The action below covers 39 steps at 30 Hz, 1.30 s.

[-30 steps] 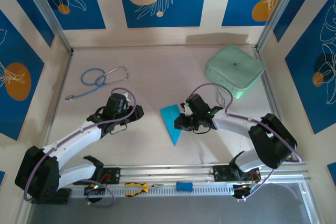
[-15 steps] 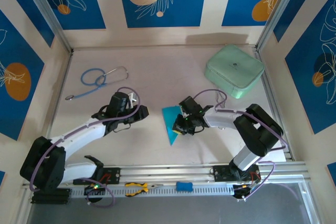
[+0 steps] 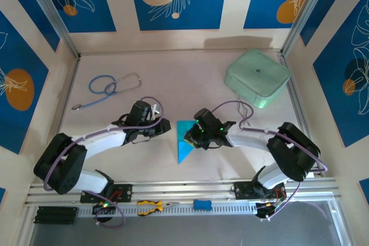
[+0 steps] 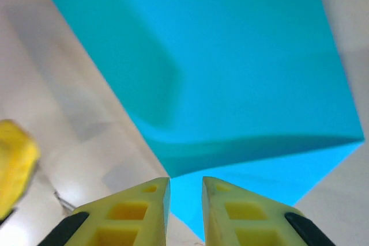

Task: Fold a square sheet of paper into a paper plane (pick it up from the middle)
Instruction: Move the paper to the center of the table, then fold the wing for the fifth time at the center of the table.

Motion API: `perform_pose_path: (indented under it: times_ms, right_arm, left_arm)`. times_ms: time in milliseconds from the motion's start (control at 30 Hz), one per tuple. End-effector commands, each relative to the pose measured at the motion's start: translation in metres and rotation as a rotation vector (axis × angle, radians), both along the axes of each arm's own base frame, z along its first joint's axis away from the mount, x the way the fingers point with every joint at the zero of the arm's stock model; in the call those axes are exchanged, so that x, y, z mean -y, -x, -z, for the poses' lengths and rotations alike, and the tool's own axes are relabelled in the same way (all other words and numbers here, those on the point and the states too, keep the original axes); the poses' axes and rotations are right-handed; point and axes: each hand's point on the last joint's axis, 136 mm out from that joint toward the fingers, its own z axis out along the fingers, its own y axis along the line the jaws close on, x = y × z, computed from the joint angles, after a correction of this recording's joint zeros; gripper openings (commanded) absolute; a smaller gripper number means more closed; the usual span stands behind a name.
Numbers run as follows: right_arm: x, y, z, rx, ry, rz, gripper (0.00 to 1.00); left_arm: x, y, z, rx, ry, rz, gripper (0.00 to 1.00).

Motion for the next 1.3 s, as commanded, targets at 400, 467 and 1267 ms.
perform_pose_path:
  times_ms: [400,467,1267]
  right_arm:
    - [0.034,0.003,-0.013,0.215,-0.036,-0.227,0.24]
    - [0.040,0.002,-0.009,0.212,-0.021,-0.221,0.25]
    - [0.043,-0.017,0.006,0.144,-0.105,-0.242,0.45]
  left_arm:
    - [0.060,0.006,0.021,-0.052,0.034,0.125,0.18]
    - [0.061,0.003,0.027,-0.049,0.016,0.127,0.18]
    - [0.042,0.022,0.086,-0.155,-0.005,0.137,0.13]
